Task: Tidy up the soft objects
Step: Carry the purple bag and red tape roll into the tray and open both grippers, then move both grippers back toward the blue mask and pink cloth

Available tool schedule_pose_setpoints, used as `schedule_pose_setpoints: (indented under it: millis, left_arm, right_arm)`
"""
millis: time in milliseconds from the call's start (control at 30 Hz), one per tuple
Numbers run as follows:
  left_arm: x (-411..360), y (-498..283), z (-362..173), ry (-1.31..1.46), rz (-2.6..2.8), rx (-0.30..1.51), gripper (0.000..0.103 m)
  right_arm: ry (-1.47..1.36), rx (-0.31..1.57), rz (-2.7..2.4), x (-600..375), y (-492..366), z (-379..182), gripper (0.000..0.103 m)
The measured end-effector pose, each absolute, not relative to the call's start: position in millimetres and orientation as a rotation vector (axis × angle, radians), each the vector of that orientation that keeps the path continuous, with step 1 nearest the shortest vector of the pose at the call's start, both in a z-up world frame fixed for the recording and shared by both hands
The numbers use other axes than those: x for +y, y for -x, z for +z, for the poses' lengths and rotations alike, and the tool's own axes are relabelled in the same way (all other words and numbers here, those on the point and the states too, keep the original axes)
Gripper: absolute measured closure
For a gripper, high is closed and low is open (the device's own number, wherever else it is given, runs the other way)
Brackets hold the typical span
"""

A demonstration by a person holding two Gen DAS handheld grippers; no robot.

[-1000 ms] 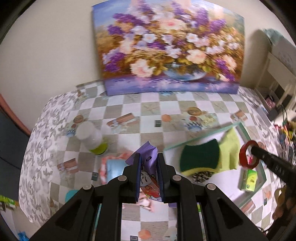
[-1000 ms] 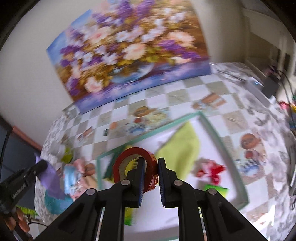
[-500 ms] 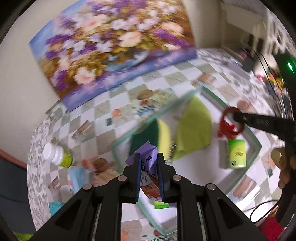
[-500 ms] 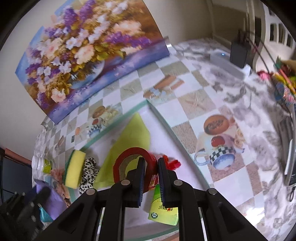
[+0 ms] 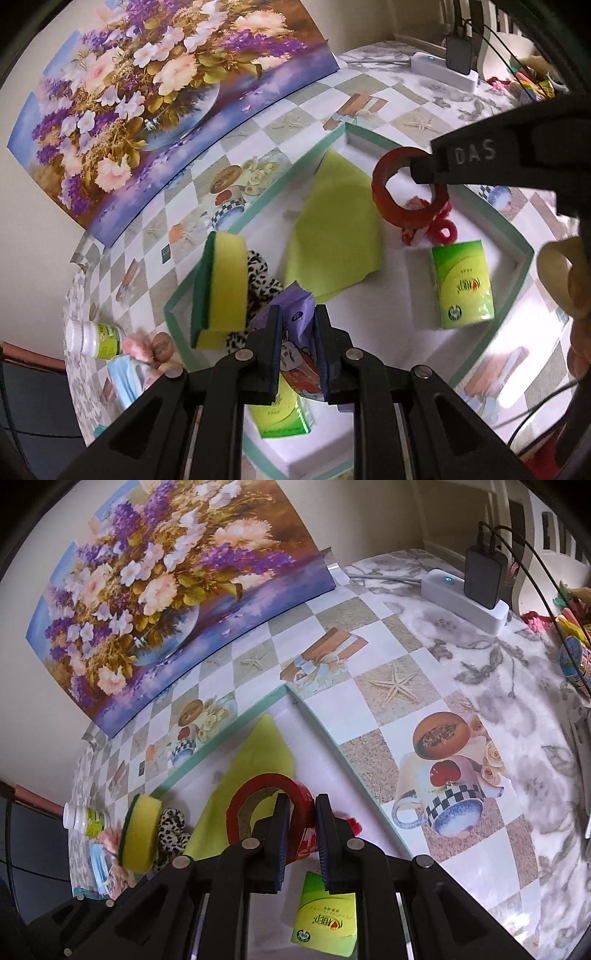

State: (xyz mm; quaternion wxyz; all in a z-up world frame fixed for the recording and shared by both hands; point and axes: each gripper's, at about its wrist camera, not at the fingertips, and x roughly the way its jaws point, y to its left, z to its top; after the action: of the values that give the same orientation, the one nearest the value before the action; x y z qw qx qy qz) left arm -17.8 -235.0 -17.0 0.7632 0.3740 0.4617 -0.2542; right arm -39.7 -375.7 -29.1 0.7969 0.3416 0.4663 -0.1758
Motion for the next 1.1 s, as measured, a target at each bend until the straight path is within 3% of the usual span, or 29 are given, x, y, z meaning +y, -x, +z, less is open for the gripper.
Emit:
schedule_pose_setpoints:
  millis: [233,300,367,400,600,667,833,867,967,1100]
  left_arm:
    - [-237.4,6.5,-20.6,-0.752,-0.553,1.030,0.085]
    - [-236.9,4.7,-19.1,-0.731,-0.555,1.041,0.078]
    - [-236.0,3.5,-16.4,-0.720,-0.550,1.039,0.063]
    - [-235.2,3.0,-14.4,-0.714,-0.547,1.036,0.060]
    - [-228.4,0.4,-4.8,-0.681,-0.548,1.036,0.058]
    - [-225.1,-1.3,-0.3,-0.667,-0.546,1.035,0.054]
    - [-213.4,-8.9,15.0,-0.610,-0.541,1.030,0.047]
    - [-210.3,-11.0,18.4,-0.594,-0.539,1.029,0.044]
    - [-197.2,-20.8,29.3,-0.543,-0.521,1.026,0.034]
    - [-179.1,-35.5,35.1,-0.484,-0.476,1.039,0.033]
  right_arm:
    - [-0.734,0.996,-0.358,-375.1,34.2,-32.1,0.087]
    - [-0.728,1.001,-0.352,-372.5,31.9,-31.5,0.084]
    - [-0.722,1.000,-0.346,-370.6,30.9,-29.3,0.084]
    - [-0.720,1.000,-0.344,-370.0,30.7,-28.3,0.084]
    - [-0.683,1.011,-0.351,-365.9,31.3,-17.3,0.081]
    - [-0.669,1.016,-0.354,-363.9,31.5,-13.1,0.076]
    - [-0.626,1.029,-0.367,-356.5,33.6,-3.0,0.075]
    - [-0.614,1.031,-0.372,-354.5,34.0,-0.7,0.072]
    - [-0.584,1.036,-0.389,-348.2,35.1,4.7,0.048]
    - [-0.538,1.065,-0.418,-337.8,34.7,7.7,0.041]
